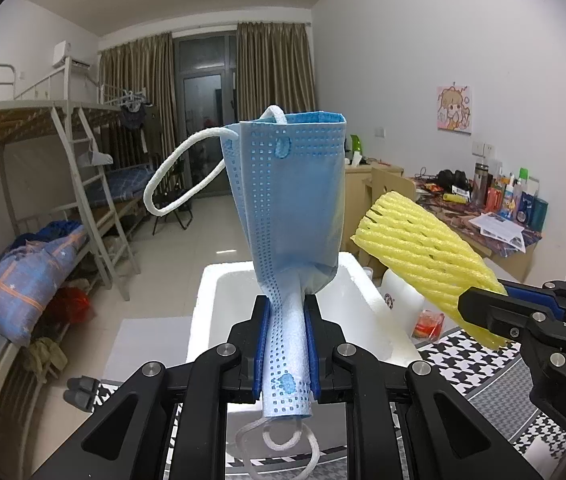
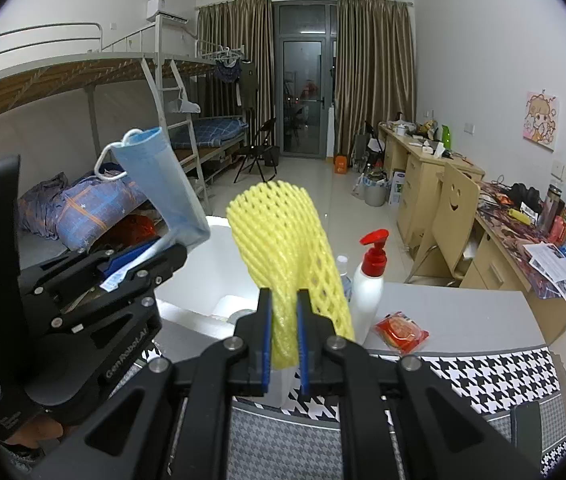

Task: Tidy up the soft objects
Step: 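Open the left tool to drop the blue mask into the foam box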

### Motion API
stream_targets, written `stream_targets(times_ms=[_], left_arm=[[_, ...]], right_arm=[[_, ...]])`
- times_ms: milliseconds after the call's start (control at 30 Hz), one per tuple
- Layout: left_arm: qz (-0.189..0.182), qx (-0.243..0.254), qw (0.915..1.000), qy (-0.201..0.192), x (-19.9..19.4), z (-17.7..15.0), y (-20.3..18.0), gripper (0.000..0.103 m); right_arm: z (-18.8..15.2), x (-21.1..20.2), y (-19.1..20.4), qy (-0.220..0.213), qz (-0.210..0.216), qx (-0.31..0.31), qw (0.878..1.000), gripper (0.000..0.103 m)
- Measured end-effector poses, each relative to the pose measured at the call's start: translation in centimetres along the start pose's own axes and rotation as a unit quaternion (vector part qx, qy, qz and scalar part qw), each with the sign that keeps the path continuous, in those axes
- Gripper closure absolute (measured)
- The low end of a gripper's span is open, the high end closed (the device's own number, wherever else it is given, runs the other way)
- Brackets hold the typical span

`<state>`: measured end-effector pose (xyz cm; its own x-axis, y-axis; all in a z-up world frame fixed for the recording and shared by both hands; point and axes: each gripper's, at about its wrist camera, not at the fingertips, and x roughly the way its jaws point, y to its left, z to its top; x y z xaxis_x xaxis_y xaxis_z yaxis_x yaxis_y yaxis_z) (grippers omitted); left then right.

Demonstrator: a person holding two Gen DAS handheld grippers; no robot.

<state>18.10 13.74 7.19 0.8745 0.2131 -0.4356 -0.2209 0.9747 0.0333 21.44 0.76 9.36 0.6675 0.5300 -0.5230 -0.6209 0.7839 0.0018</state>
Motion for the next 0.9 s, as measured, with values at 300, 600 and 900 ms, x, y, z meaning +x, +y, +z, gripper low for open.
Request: stream_targets(times_ms=[300,600,900], left_arm=[[-0.004,0.002,0.9999,0.015,1.7,0.3,0.3,0.085],[0.003,0.002,0.9992,0.040,3.0,-0.3,0.8,0.066],[0.004,-0.007,0.9997,0.021,2.0,-0.3,1.5,0.024]], right_arm=[[0.2,0.7,0.1,0.009,-0.003,0.004,1.000,0.089],[0.4,1.4,0.0,0.017,-0.008,0.005,1.000,0.089],[0.6,1.7,0.3,0.021,-0.013,0.004,1.000,0.089]])
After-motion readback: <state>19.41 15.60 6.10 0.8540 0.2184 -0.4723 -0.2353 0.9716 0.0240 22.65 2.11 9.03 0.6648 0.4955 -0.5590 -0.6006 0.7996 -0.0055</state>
